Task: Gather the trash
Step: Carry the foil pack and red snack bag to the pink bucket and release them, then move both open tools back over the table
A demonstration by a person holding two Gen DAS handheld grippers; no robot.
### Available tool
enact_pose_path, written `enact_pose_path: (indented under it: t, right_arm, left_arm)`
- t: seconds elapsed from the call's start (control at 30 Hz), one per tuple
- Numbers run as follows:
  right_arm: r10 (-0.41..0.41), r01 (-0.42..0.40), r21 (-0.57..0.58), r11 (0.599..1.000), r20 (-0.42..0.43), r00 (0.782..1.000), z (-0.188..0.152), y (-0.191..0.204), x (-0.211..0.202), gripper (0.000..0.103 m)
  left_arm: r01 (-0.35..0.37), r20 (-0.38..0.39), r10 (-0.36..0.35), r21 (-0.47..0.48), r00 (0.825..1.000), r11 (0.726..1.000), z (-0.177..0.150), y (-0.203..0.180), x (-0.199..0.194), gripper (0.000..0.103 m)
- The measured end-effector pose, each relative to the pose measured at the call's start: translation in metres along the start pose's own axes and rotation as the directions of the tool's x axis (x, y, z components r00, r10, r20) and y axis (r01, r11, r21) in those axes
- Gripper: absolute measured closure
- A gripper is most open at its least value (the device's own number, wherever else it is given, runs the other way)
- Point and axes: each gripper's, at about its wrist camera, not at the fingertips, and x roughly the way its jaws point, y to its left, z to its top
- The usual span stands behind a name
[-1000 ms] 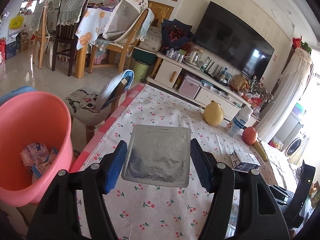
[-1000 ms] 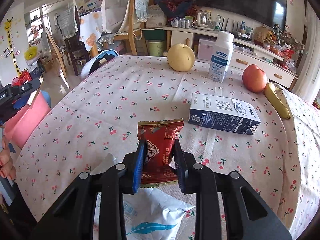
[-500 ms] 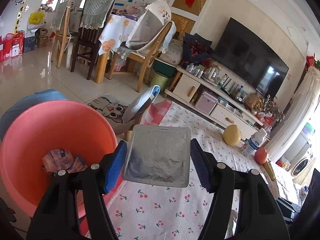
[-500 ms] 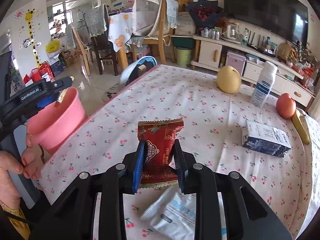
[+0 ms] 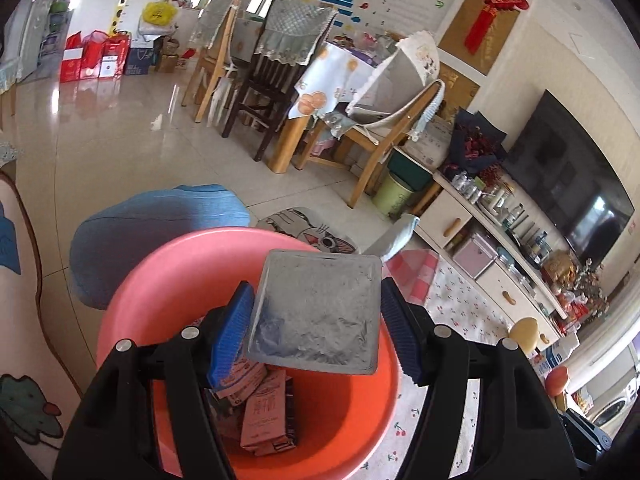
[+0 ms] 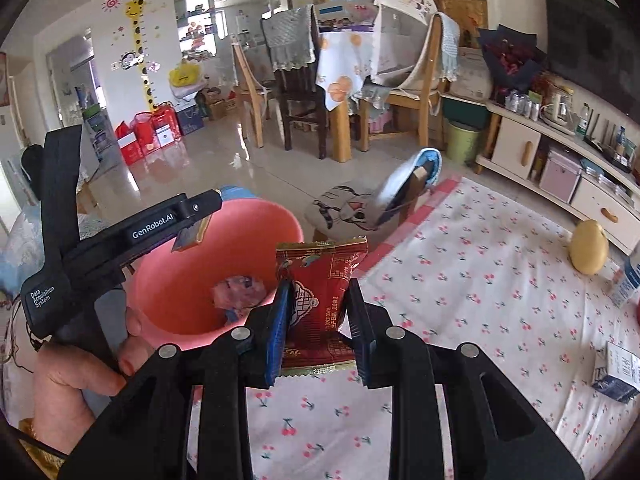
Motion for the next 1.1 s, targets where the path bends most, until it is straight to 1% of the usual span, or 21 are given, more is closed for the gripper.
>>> enact_pose_path:
  t: [0.1,0.2,0.37,0.4,0.47,0.5,0.53,0.57,0.6,0.63,0.67,0.73,0.8,0.97,1.1]
  right_arm:
    - [0.033,-0.033,-0.015,0.999,-0.015,0.999,0.008,0.014,0.019,0.073]
    - [0.063,-0.063,-0.024,0.998,-0.031,0.998,0.013,0.026,0.036,0.073]
    - [0.085,-0.088,-0.047,0.995,-0.066,0.994,0.011,0.041,0.061,0.073]
    - [0.093,-0.097,-0.047,0.994,-0.082,0.992,0.011,0.042,0.067,0.073]
    - [0.081,-0.085,-0.046,0.995,-0.094,0.992,0.008,0.043,0.072,0.072]
    - [0.081,-0.086,-0.042,0.995,-0.097,0.992,0.006,0.042,0.073,0.069]
    - [0.081,-0.085,-0.033,0.996,-0.093,0.992,0.004,0.041,0.071,0.060]
    - [0.074,-0.076,-0.025,0.997,-0.084,0.994,0.001,0.036,0.068,0.053]
    - [0.063,-0.065,-0.018,0.998,-0.074,0.995,0.000,0.034,0.065,0.039]
    - [0.057,-0.058,-0.013,0.998,-0.066,0.996,-0.001,0.031,0.061,0.032]
    - [0.050,-0.051,-0.010,0.999,-0.061,0.997,-0.002,0.028,0.058,0.030]
    - [0.020,-0.020,-0.012,1.000,-0.052,0.998,-0.005,0.023,0.051,0.019]
    - [-0.010,0.009,-0.014,1.000,-0.047,0.999,-0.010,0.019,0.044,0.014]
    - [-0.066,0.066,-0.008,0.998,-0.058,0.996,-0.022,0.005,0.032,0.012]
    - [-0.101,0.101,-0.009,0.995,-0.065,0.993,-0.034,-0.006,0.022,0.011]
  left_arm:
    - [-0.027,-0.010,0.026,-0.045,1.000,0.999,0.008,0.019,0.004,0.038]
    - [-0.039,-0.025,0.037,-0.079,0.999,0.996,0.014,0.033,0.010,0.038]
    - [-0.050,-0.065,0.045,-0.092,0.997,0.994,0.015,0.046,0.018,0.037]
    - [-0.060,-0.076,0.054,-0.090,0.996,0.994,0.015,0.048,0.021,0.037]
    - [-0.080,-0.093,0.071,-0.101,0.993,0.992,0.014,0.052,0.024,0.031]
    - [-0.086,-0.094,0.076,-0.108,0.993,0.990,0.014,0.055,0.025,0.024]
    - [-0.091,-0.089,0.082,-0.112,0.993,0.990,0.014,0.055,0.025,0.021]
    - [-0.099,-0.084,0.090,-0.110,0.992,0.989,0.013,0.055,0.023,0.020]
    - [-0.109,-0.082,0.100,-0.104,0.992,0.989,0.013,0.055,0.023,0.019]
    - [-0.117,-0.082,0.109,-0.098,0.991,0.988,0.012,0.054,0.023,0.017]
    - [-0.126,-0.084,0.118,-0.092,0.989,0.988,0.012,0.052,0.024,0.016]
    - [-0.145,-0.093,0.137,-0.078,0.986,0.986,0.011,0.050,0.025,0.014]
    - [-0.150,-0.102,0.143,-0.062,0.984,0.987,0.010,0.046,0.026,0.013]
    - [-0.161,-0.109,0.161,0.005,0.981,0.987,0.005,0.030,0.028,0.012]
    - [-0.176,-0.113,0.184,0.080,0.976,0.981,0.003,0.015,0.029,0.012]
